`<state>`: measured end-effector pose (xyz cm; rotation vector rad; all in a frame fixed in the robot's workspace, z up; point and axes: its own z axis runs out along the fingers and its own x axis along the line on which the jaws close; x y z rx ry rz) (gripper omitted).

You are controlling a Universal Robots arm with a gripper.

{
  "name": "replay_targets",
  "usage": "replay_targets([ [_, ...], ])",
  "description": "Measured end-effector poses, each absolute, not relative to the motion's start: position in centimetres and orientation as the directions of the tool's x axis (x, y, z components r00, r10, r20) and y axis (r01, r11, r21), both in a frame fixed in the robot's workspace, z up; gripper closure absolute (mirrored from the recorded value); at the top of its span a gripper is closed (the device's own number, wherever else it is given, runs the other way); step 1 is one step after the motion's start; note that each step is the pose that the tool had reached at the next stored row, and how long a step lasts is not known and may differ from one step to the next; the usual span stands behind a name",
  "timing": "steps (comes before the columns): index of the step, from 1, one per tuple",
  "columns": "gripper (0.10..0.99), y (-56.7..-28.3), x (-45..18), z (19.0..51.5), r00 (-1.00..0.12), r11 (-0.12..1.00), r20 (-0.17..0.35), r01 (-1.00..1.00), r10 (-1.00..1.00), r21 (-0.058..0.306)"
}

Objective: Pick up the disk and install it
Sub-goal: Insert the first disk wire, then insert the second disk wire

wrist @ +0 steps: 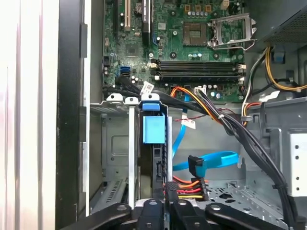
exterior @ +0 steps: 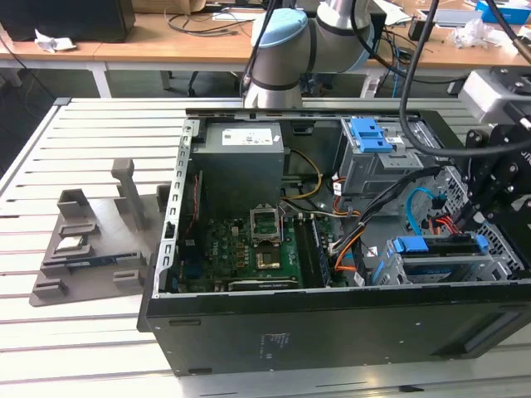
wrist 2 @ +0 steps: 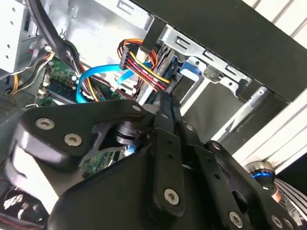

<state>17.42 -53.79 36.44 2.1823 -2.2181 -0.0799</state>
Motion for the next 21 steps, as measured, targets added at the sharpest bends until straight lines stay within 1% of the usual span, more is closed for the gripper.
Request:
replay_targets([
  [1,0.925,-53.8,17.4,36.8,-0.017,0.016,-0.016,-0.998,-1.0,0.057],
  [2,0.984,-53.8,17.4,37.3,-0.017,0.016,-0.016,-0.998,-1.0,0.057],
  [8,0.98,-53.8,17.4,39.3,-0.017,0.016,-0.015,-0.998,-1.0,0.057],
  [19,0.98,-53.8,17.4,39.4,-0.017,0.016,-0.016,-0.998,-1.0,0.057],
  [20,0.851,-53.8,17.4,39.4,-0.017,0.016,-0.016,-0.998,-1.0,0.057],
  [21,0.792,-53.8,17.4,39.4,-0.017,0.016,-0.016,-0.998,-1.0,0.057],
])
